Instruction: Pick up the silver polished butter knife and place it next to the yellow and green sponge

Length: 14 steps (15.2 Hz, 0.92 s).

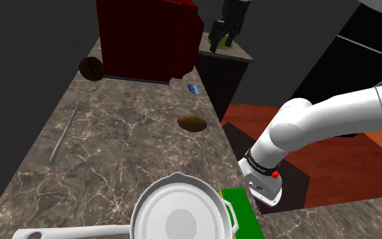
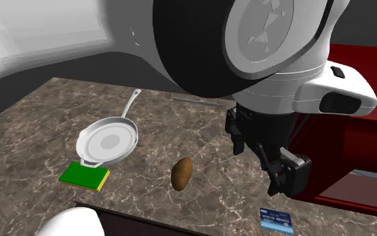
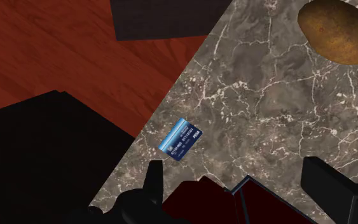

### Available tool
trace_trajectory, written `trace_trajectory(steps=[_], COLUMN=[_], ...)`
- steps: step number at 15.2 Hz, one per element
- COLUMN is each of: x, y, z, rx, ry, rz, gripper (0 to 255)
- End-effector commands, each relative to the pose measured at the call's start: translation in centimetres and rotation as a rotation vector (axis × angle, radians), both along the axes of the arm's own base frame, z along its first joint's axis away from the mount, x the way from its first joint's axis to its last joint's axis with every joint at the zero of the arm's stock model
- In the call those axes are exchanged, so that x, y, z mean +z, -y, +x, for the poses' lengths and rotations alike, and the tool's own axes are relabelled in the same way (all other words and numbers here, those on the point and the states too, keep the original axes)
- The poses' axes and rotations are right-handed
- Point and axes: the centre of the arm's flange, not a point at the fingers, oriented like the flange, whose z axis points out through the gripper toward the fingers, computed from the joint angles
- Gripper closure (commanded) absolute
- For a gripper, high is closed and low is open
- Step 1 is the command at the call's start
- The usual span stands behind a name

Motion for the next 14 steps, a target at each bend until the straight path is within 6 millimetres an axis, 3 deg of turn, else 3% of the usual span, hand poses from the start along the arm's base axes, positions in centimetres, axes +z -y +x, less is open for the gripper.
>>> trace_trajectory(steps=[1,14], x=[0.0,-6.7], y=[0.0,-14.9], z=[0.0,2.3], rx=[0.0,-0.193], ry=[0.0,-0.026], rz=[0.0,0.056], gripper=[0,0])
